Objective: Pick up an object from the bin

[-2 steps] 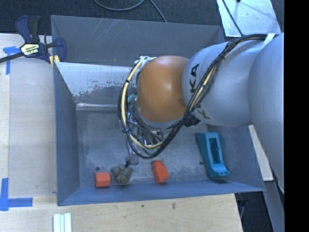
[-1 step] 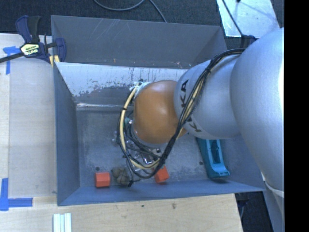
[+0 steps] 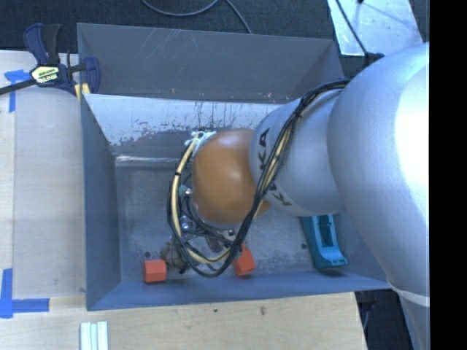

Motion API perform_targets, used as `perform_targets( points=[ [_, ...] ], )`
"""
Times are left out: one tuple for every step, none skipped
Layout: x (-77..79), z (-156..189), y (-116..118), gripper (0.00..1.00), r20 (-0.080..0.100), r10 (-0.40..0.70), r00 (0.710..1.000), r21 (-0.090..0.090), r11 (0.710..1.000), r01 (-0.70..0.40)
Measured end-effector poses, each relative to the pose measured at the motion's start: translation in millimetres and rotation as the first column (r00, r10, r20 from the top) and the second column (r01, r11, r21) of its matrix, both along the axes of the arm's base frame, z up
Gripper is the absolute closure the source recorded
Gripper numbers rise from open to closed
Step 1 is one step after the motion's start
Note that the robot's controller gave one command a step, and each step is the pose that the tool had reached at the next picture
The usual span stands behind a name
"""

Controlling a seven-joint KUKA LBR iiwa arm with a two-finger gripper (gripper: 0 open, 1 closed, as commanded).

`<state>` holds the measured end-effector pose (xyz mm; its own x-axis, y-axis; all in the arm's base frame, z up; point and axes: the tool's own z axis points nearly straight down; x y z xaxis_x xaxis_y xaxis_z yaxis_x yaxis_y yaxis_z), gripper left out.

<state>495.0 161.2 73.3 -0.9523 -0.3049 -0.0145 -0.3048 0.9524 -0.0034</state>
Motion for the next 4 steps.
perform_targets(
  points=[
    [1.1,0.5,1.2,0.0,0.005,0.0,1.0,0.003,1.0,0.0],
    [-0.5,-0.1,1.1,1.0,-0.002,0.001,1.0,0.002,1.0,-0.001],
    [1.3,0.6,1.2,0.0,0.005,-0.001,1.0,0.003,1.0,0.001],
    [-0.7,-0.4,1.0,1.0,-0.002,0.0,1.0,0.002,1.0,0.0]
  ],
)
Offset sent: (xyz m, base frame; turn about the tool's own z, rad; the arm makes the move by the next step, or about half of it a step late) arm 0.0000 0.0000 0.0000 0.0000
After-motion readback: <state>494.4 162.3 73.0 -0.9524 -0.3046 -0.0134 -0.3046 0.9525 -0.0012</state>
